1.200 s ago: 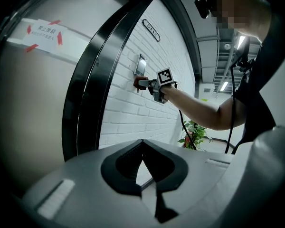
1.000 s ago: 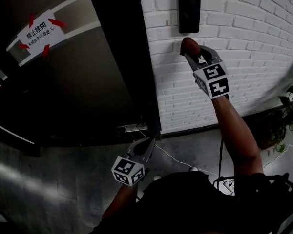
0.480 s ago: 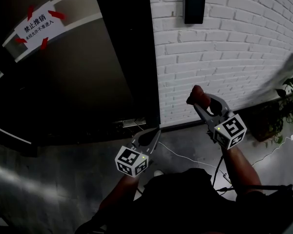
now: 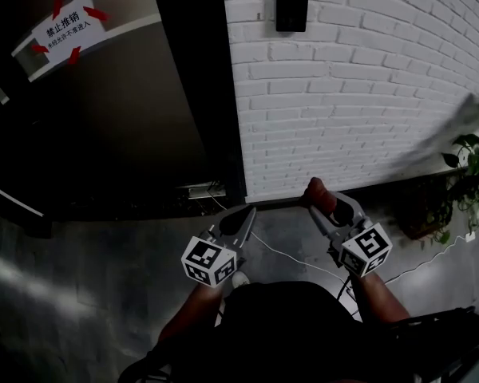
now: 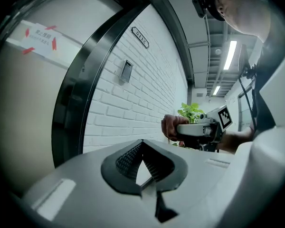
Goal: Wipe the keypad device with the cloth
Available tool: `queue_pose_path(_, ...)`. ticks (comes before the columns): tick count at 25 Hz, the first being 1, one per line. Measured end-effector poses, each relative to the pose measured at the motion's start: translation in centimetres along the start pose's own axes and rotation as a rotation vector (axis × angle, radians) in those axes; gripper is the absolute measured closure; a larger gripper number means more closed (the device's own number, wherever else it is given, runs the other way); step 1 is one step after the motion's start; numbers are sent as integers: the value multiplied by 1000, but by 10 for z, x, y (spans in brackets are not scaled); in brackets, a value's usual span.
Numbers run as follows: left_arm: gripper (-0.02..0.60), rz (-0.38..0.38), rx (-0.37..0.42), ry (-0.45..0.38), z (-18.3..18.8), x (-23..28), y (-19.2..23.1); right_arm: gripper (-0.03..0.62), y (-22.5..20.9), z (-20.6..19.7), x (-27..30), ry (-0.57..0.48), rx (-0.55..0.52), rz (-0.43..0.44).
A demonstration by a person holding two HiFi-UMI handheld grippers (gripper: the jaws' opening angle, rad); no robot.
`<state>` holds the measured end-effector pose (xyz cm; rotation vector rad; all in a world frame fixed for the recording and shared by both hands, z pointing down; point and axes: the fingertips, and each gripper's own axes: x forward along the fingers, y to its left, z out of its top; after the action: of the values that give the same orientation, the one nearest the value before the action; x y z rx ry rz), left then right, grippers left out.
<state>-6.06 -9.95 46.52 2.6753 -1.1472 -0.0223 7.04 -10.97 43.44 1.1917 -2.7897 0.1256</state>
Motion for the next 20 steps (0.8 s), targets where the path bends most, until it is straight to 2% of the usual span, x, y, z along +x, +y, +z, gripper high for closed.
queue_pose_path(5,565,40,12,-16,-3,5,-38,450,1,-11,-42,-9,4,42)
queue_pose_path(8,565,39,-10,-6,-11,6,-61,450,6,-21,-62,-4,8,66)
queue_pose_path(12,565,39,2,8,-18,9,-86,450,12,-31,-80,0,2,91)
queue_pose_path(20,565,62,36,10,-22,7,-111,451,13,-45,-105,12,20,92)
